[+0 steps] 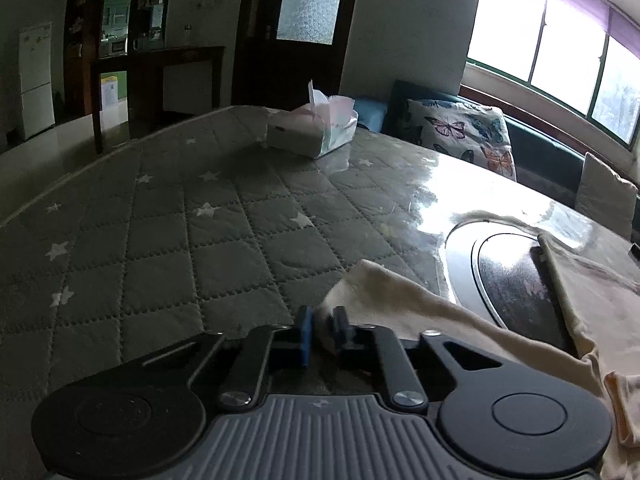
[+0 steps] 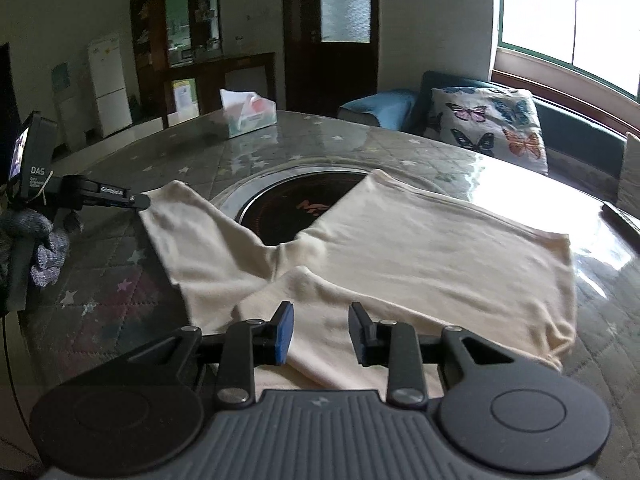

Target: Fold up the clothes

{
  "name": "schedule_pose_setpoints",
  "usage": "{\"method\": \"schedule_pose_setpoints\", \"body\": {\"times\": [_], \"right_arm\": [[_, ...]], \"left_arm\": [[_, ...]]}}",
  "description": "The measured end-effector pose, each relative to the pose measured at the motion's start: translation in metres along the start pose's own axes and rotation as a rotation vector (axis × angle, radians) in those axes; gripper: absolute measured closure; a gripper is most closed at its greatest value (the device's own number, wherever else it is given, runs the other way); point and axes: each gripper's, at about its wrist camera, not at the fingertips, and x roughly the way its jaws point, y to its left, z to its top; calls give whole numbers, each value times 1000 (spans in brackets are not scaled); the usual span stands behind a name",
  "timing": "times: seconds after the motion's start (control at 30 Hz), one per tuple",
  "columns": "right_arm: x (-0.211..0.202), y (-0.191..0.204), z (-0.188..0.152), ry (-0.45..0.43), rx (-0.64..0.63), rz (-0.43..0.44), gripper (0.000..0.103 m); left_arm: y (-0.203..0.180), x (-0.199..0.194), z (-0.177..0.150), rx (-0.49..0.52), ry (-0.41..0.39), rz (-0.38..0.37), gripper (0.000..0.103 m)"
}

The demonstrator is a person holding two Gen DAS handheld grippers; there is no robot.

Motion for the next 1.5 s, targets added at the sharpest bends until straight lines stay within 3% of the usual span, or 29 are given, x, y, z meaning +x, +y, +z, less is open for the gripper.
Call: {"method": "schedule_pose_setpoints", "body": {"times": [0.13, 0.5, 0.7, 0.9, 1.2, 1.27, 1.33, 1.5], "right_arm": [[-11, -11, -5, -13, 43, -29, 73], [-41, -57, -29, -61, 168, -116, 73], [-58, -84, -49, -96, 248, -145, 73], [-70, -107, -66, -116, 312, -173, 73], [-77, -124, -74, -136, 379, -197, 73], [-77, -126, -73, -139, 386, -198, 73], [-77, -125, -71, -139, 393, -182, 73], [-66, -116, -63, -121, 378, -136, 73]], "left_arm": [[-14, -17, 8, 12, -42, -48, 98], [-136, -98, 29, 205, -170, -431, 98], [-211, -115, 9, 315, -137, -599, 98], [-269, -116, -23, 414, -69, -715, 98], [-308, -96, -73, 573, 63, -767, 93], [-304, -97, -76, 590, 60, -775, 85], [-297, -99, -78, 602, 48, -771, 65], [-261, -97, -63, 590, -22, -683, 55]]}}
